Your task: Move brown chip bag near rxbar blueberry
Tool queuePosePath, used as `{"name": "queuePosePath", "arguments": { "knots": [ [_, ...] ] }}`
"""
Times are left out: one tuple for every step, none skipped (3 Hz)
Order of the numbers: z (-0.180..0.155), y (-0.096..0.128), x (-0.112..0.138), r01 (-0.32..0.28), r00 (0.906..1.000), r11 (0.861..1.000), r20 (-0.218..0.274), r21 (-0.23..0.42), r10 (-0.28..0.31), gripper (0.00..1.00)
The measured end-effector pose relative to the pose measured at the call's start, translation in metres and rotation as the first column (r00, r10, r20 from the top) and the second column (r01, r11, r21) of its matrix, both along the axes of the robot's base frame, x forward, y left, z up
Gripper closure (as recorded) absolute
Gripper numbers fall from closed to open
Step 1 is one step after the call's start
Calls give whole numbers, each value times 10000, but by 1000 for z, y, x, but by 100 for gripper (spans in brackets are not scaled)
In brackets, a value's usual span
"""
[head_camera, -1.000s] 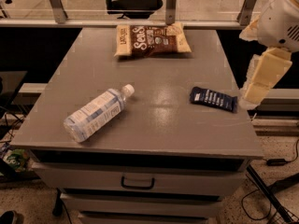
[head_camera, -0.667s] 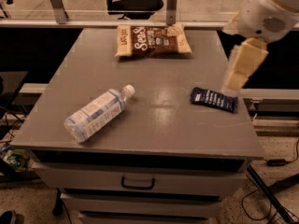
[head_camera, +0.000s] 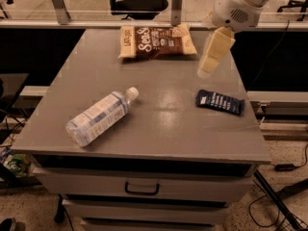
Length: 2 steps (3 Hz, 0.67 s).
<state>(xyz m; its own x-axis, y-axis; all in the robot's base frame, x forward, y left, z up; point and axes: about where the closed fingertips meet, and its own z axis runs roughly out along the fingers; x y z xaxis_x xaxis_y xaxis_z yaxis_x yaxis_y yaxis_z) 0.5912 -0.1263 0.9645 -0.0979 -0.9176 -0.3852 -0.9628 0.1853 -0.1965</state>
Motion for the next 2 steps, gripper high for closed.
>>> {"name": "queuePosePath", "arguments": {
  "knots": [
    [-13,14,36,335,9994,9980,-89,543,-330,0],
    [-19,15,68,944,9955,9912,-87,931,-940,0]
  ]
}}
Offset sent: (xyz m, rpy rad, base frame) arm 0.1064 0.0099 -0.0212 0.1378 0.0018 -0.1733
